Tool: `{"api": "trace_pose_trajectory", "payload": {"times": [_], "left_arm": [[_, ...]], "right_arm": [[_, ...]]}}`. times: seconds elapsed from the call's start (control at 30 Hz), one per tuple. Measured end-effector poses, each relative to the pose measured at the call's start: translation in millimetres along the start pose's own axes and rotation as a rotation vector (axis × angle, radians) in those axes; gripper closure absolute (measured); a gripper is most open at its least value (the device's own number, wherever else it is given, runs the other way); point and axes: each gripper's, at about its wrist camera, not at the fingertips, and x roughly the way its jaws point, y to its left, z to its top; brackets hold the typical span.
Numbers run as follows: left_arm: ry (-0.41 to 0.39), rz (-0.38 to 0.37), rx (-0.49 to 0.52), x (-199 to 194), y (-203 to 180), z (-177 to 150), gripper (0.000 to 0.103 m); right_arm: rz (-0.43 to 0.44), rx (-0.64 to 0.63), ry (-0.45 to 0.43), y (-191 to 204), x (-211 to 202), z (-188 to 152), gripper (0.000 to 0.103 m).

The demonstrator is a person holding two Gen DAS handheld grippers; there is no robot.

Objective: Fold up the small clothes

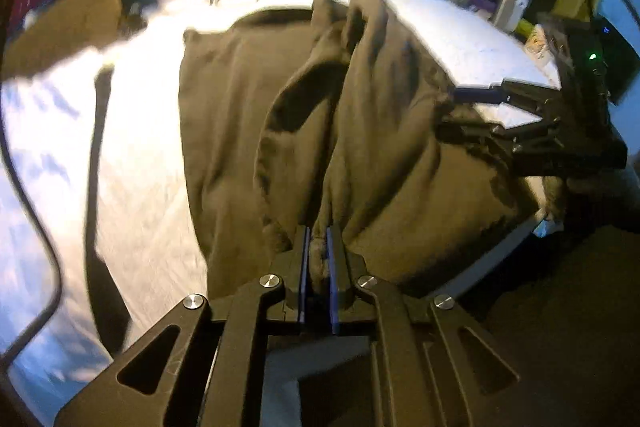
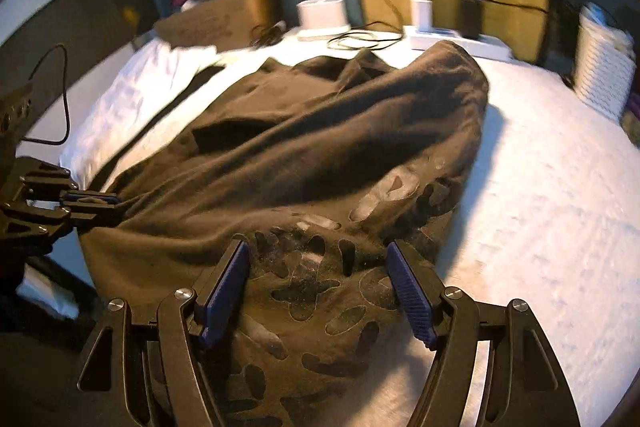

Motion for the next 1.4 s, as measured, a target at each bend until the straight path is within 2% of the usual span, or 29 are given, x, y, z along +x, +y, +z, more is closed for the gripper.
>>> {"api": "trace_pose_trajectory", "payload": {"times": [0.07,0.17,0.23,0.27,0.37,0.43,0.57,0.7,0.9,1.03,1.1,1.13,1.23,1.27,1.3,1.4], "left_arm": [[-0.002,-0.023,-0.044,-4.1,3.4,-1.8,0.093],[-0.001,-0.039,-0.051,-11.8,7.7,1.2,0.086],[-0.012,0.018,-0.036,-17.3,10.6,6.4,0.054],[-0.024,0.037,-0.036,-19.7,13.4,9.9,0.050],[-0.058,0.076,-0.028,-20.0,19.9,27.9,0.050],[-0.080,0.106,0.017,-15.0,17.6,43.1,0.050],[-0.107,0.091,0.112,6.5,6.9,77.5,0.050],[-0.085,0.100,0.252,41.9,-9.9,105.5,0.050],[0.003,0.114,0.374,85.1,-22.9,125.0,0.050],[-0.033,0.166,0.424,91.6,-27.7,137.9,0.050],[-0.063,0.180,0.398,91.2,-21.3,142.7,0.054],[-0.080,0.190,0.376,90.5,-16.0,144.4,0.071],[-0.105,0.157,0.220,84.2,12.8,148.6,0.089],[-0.124,0.194,0.182,80.4,20.2,148.6,0.094],[-0.143,0.239,0.141,75.8,28.4,149.1,0.097],[-0.161,0.236,0.002,62.9,55.2,149.6,0.097]], "right_arm": [[-0.014,-0.028,0.003,4.2,2.5,0.9,0.026],[-0.001,-0.026,0.006,0.8,2.4,1.5,0.025],[0.006,-0.021,0.005,-1.1,1.4,2.2,0.025],[0.006,-0.018,0.004,-2.0,1.1,2.6,0.025],[0.009,0.009,-0.003,-8.4,-2.3,3.8,0.025],[0.007,0.029,-0.008,-14.7,-5.1,5.8,0.025],[-0.017,0.060,-0.018,-28.5,-10.2,11.6,0.025],[-0.047,0.095,-0.027,-45.4,-15.3,17.7,0.025],[-0.077,0.152,-0.020,-69.2,-14.3,21.1,0.025],[-0.083,0.172,-0.007,-77.7,-8.8,22.9,0.025],[-0.080,0.171,-0.001,-79.7,-5.5,25.7,0.025],[-0.079,0.169,0.002,-80.5,-3.6,27.4,0.025],[-0.076,0.162,0.013,-82.0,2.8,32.0,0.025],[-0.076,0.159,0.017,-82.0,5.2,34.1,0.025],[-0.074,0.156,0.020,-82.0,6.9,35.7,0.025],[-0.068,0.145,0.025,-79.7,11.9,41.2,0.025]]}}
